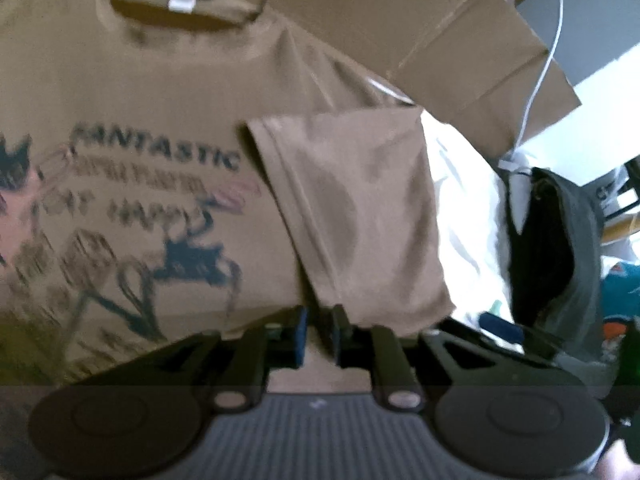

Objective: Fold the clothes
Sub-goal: 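Open the left gripper and lift it off the folded sleeve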

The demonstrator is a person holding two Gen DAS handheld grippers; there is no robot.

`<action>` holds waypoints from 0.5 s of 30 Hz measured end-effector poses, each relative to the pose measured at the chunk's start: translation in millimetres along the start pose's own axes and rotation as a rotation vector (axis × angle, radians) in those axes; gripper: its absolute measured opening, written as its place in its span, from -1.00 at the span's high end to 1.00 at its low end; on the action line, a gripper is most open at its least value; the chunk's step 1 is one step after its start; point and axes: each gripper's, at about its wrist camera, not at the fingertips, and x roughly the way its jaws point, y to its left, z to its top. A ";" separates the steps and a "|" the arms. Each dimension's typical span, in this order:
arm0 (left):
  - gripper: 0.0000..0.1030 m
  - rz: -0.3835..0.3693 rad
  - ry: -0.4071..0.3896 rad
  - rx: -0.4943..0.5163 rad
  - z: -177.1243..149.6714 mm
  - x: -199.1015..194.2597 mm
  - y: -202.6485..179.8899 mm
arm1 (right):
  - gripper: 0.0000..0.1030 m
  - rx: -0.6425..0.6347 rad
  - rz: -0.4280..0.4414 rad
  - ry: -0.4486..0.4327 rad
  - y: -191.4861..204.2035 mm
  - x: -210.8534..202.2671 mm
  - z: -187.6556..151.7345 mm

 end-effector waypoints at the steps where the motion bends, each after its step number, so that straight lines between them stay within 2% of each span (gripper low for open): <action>1: 0.57 0.008 -0.008 0.008 2.1 -1.1 0.3 | -0.24 -0.010 -0.012 -0.001 0.4 -3.4 -0.3; 3: 0.46 0.032 -0.035 0.036 10.0 -2.5 -0.4 | -0.24 -0.028 -0.011 -0.010 0.2 -11.5 -1.3; 6: 0.28 0.058 -0.074 0.067 23.6 -2.6 -0.1 | -0.24 -0.061 0.038 -0.031 1.9 -22.8 -0.4; 9: 0.26 0.079 -0.113 0.088 40.1 1.8 2.1 | -0.22 -0.068 0.065 -0.056 4.4 -30.0 4.6; 15: 0.23 0.132 -0.137 0.147 55.6 17.2 4.0 | 0.14 -0.054 0.084 -0.083 8.6 -25.1 21.4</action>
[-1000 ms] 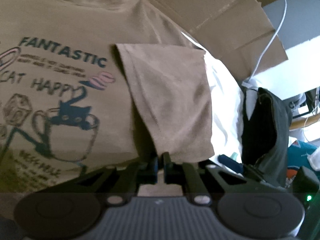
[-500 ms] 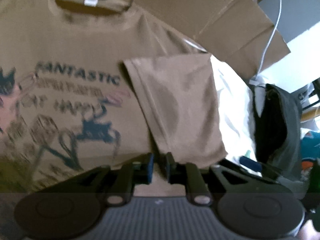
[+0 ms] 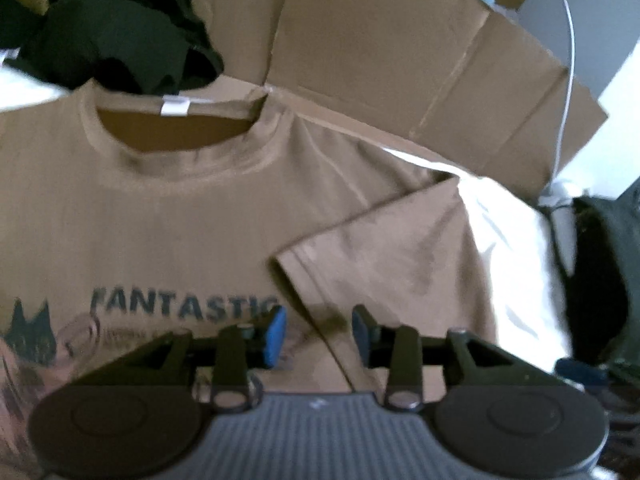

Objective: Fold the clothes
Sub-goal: 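Open the left gripper and lift it off the folded sleeve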

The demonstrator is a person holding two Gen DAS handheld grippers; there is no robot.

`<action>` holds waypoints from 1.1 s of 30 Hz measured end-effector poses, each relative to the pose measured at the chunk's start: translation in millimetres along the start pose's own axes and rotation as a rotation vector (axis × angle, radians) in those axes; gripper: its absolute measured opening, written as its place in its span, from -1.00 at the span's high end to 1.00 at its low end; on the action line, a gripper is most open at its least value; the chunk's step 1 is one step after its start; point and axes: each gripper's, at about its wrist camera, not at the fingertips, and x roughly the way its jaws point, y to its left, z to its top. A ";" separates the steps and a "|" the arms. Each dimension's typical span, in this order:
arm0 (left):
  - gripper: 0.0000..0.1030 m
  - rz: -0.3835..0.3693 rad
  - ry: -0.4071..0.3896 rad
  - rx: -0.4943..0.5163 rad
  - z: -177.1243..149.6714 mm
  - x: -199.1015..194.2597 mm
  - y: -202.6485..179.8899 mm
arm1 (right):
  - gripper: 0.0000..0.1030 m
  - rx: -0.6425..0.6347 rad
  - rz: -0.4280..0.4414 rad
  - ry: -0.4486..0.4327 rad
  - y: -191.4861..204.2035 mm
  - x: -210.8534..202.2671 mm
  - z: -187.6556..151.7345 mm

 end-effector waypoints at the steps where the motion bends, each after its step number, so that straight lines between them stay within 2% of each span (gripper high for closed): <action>1: 0.23 -0.003 -0.002 -0.004 2.1 2.6 2.3 | 0.22 0.008 0.003 0.002 -0.7 3.1 2.0; 5: 0.25 -0.013 -0.022 0.002 10.3 15.5 5.1 | 0.48 0.021 0.016 0.010 -2.1 10.5 4.1; 7: 0.33 -0.019 -0.023 0.001 10.7 20.3 6.0 | 0.49 0.022 0.019 0.016 -2.8 14.2 2.3; 8: 0.45 -0.022 -0.024 0.001 10.8 22.7 6.4 | 0.53 0.023 0.021 0.019 -3.1 16.1 1.4; 13: 0.73 -0.037 -0.041 0.013 9.5 30.1 6.5 | 0.66 0.005 0.030 0.042 -2.8 26.1 -8.0; 14: 0.89 -0.047 -0.043 0.009 8.9 30.6 8.0 | 0.66 0.002 0.030 0.045 -2.8 27.5 -9.4; 15: 0.92 -0.054 -0.045 0.008 8.9 30.7 9.0 | 0.66 -0.001 0.029 0.044 -2.8 28.0 -9.9; 20: 0.91 -0.015 -0.095 -0.038 8.6 19.9 20.1 | 0.66 -0.032 0.017 0.054 1.0 27.7 -16.3; 24: 0.77 0.021 -0.102 -0.065 10.5 10.9 27.1 | 0.66 -0.047 0.012 0.069 2.2 25.3 -17.1; 26: 0.59 0.048 -0.108 -0.081 11.8 5.7 30.4 | 0.66 -0.050 -0.002 0.052 1.4 17.0 -13.3; 30: 0.55 0.046 -0.124 -0.094 16.6 -2.7 34.2 | 0.65 -0.053 -0.013 -0.011 0.8 2.0 -2.9; 33: 0.56 0.018 -0.139 -0.084 20.6 -5.7 29.3 | 0.65 -0.040 0.000 -0.035 1.6 0.2 5.3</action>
